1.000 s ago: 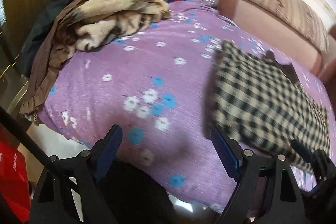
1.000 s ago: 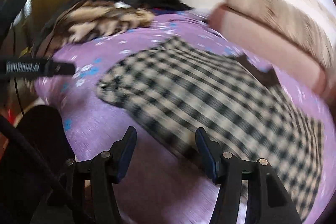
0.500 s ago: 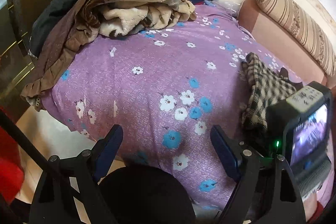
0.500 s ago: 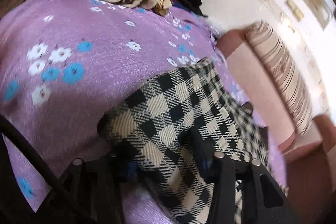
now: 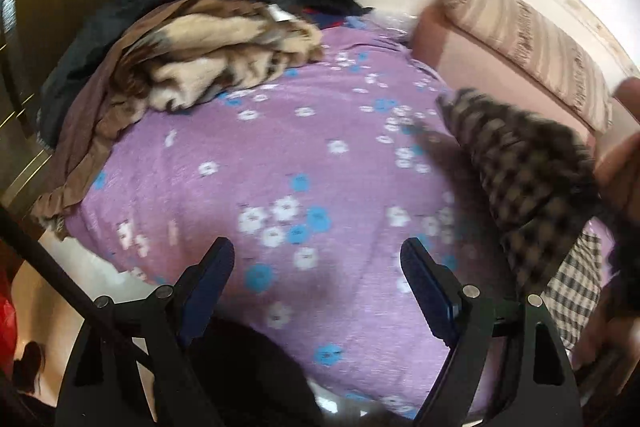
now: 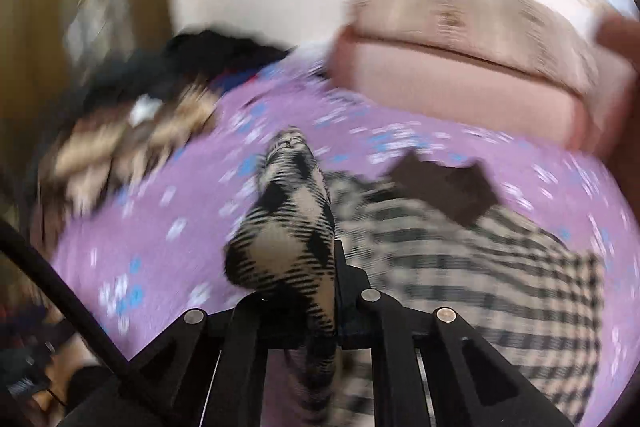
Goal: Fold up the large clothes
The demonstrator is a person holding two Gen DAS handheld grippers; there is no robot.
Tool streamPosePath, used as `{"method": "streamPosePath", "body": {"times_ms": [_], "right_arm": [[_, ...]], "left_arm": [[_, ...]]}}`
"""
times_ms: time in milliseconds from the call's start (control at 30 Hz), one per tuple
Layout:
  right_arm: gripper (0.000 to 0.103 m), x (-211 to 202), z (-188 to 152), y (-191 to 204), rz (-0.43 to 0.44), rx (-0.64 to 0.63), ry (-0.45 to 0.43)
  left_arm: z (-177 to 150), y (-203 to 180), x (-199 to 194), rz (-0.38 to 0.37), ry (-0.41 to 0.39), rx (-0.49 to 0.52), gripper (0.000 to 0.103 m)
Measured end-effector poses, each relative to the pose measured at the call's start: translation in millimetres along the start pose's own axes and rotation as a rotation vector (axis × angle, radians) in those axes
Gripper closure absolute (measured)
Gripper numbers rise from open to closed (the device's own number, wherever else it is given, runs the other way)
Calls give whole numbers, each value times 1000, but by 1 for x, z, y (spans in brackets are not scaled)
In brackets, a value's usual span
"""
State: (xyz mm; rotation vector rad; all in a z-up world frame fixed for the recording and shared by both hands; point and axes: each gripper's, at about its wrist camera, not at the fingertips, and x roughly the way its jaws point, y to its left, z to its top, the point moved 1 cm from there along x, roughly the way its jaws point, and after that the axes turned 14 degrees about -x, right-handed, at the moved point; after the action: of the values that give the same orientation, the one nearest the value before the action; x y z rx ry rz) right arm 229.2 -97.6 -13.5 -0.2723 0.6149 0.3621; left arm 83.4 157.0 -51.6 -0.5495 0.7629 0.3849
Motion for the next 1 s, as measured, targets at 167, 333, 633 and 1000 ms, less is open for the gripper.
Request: {"method": "streamPosePath", "body": {"times_ms": [167,333,633,1000], "right_arm": [[96,-49,-46,-118,-115,272,-14],[97,-77,-136,-174,-256,385,90],[96,-76,-163,-176,-203,355,129],[47,-129,-140,-217,-102,415,-94]], "left_arm": [[-11,-34,0,-34,15,67,19],[-30,-69,9,-69,62,146,19],[-68,-142,23,-142,147,293,19],[-97,-224,22,-232,159,447,19]]}}
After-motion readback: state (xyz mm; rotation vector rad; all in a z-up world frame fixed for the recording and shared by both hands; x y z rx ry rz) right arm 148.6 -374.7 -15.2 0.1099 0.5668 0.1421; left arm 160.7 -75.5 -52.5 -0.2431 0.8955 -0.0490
